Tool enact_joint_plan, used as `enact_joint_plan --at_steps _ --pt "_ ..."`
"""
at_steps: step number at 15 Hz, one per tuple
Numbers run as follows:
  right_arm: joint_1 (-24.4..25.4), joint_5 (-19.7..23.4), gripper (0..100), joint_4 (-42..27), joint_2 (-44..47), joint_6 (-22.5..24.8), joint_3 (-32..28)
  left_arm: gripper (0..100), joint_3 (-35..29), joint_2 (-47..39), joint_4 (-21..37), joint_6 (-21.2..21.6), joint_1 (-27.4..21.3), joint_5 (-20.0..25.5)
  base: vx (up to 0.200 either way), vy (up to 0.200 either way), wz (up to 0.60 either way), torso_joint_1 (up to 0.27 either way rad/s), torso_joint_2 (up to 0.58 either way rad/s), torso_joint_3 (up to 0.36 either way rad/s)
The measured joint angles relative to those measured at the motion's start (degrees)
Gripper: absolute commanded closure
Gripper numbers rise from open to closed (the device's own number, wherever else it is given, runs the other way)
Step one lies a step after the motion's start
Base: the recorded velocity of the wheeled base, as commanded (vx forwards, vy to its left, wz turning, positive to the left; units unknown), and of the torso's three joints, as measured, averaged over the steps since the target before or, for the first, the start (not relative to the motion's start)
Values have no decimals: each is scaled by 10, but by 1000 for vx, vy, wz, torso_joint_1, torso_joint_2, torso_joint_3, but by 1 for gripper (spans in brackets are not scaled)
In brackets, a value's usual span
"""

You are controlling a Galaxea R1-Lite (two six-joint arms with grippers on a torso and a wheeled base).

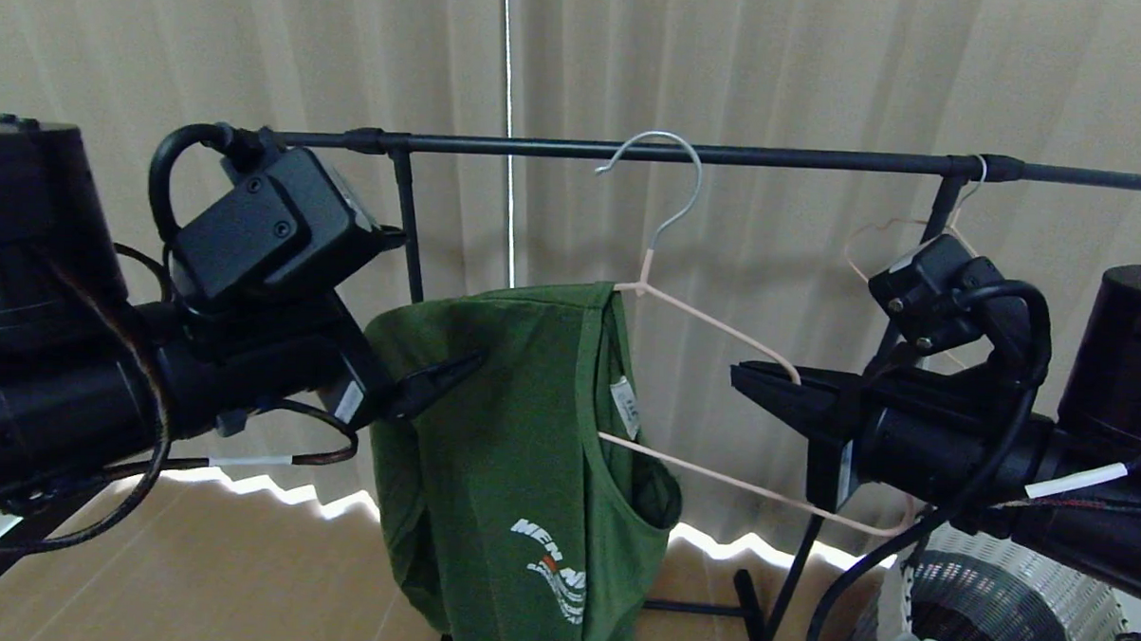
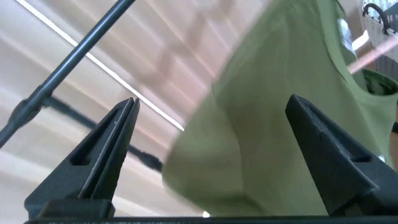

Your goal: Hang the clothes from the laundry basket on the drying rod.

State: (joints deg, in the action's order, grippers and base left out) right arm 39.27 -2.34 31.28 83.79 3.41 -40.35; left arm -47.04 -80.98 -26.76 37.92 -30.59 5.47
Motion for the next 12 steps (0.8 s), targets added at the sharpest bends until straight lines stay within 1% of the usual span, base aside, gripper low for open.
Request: enact_joint_plan --at_steps 2,3,6,9,10,11,12 --pt "16 0 100 0 -1 -1 2 0 -10 -19 -7 25 -1 0 0 0 0 0 0 0" --pt "23 1 100 0 -1 -2 2 0 -12 -25 -16 30 -2 1 0 0 0 0 0 0" --pt "36 0 100 1 -2 -2 2 0 -12 -37 -24 34 -2 0 0 0 0 0 0 0" --pt "45 0 100 2 -3 -2 3 0 -12 -41 -25 36 -12 0 0 0 0 0 0 0" --pt "49 0 100 5 -3 -2 3 0 -11 -41 -25 36 -14 0 0 0 0 0 0 0" --pt "54 0 100 26 -3 -2 4 0 -10 -41 -25 36 -16 0 0 0 0 0 0 0" --pt "57 1 100 31 -3 -2 6 100 -8 -41 -25 36 -17 0 0 0 0 0 0 0"
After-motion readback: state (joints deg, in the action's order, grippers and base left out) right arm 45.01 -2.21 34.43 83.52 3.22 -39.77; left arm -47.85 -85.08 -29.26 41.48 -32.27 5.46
